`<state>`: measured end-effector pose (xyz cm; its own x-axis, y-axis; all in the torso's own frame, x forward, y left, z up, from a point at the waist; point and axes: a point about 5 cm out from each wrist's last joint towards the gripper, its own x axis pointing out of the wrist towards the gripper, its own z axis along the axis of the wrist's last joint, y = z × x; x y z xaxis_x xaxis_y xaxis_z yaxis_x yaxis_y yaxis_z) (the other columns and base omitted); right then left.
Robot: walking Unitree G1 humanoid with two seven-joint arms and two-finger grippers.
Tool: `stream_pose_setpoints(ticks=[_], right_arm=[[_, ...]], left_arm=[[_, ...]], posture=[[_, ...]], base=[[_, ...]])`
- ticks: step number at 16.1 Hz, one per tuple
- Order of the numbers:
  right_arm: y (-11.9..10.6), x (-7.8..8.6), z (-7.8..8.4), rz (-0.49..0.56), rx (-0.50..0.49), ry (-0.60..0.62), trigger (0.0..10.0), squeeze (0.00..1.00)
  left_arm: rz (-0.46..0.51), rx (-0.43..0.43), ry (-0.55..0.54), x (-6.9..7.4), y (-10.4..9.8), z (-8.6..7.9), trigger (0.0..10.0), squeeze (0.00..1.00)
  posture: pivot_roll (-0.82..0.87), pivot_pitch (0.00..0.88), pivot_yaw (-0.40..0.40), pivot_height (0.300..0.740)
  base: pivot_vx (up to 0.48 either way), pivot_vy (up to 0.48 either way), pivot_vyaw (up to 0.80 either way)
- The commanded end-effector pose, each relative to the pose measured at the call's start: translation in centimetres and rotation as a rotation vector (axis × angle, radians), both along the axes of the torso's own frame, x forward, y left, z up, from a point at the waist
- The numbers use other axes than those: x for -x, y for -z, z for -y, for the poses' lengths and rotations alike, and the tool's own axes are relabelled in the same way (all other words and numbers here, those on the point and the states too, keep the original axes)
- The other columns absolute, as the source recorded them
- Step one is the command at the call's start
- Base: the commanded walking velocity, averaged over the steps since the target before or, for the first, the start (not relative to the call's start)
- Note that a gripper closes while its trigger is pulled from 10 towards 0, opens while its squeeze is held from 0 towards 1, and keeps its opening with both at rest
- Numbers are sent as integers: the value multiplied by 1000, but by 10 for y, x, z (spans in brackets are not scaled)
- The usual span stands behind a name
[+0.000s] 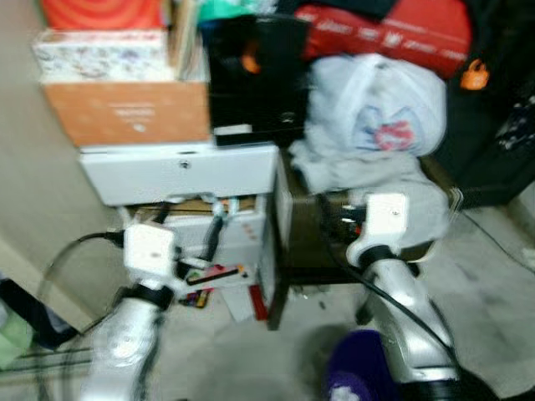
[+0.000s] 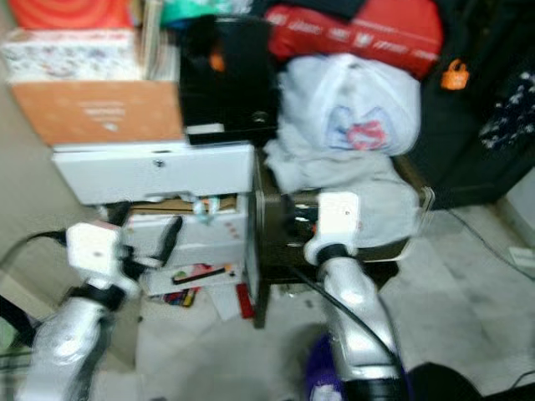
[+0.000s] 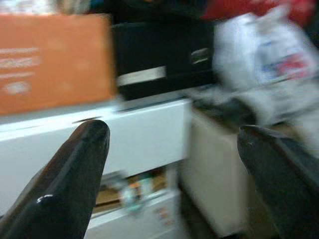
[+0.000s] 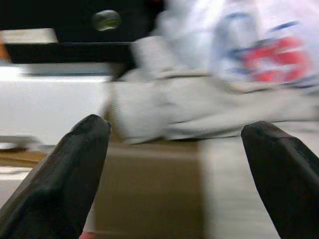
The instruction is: Clean up the room
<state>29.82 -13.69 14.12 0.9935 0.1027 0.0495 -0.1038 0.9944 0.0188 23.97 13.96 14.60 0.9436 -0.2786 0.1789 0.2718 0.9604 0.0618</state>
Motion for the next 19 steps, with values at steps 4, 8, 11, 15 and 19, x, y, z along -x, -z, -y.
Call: stream_pose_setpoints(ticks=[4, 8, 11, 15, 19], right_arm=[[-1, -1, -2, 7, -4, 2, 10000, 0], [-1, -2, -2, 6, -6, -1, 10000, 0], [-1, -2, -3, 7, -5, -1, 10000, 0], [0, -2, -6, 13, 15, -27, 10000, 0], [0, -3, -8, 17, 7, -34, 10000, 0]], left_arm=[[-4, -17, -79, -4, 1, -15, 10000, 0], [1, -18, -89, -5, 0, -15, 10000, 0], [-18, 15, -130, -6, 3, -21, 10000, 0], [-16, -4, -243, -9, 3, -34, 10000, 0], [-33, 1, -286, -11, 7, -43, 10000, 0]], posture=[[-44, 102, -75, 740], [-42, 96, -76, 740], [-40, 92, -77, 740], [-39, 89, -77, 740], [-34, 77, -74, 740]], base=[[0, 0, 600], [0, 0, 800], [0, 0, 681], [0, 0, 622], [0, 0, 800]])
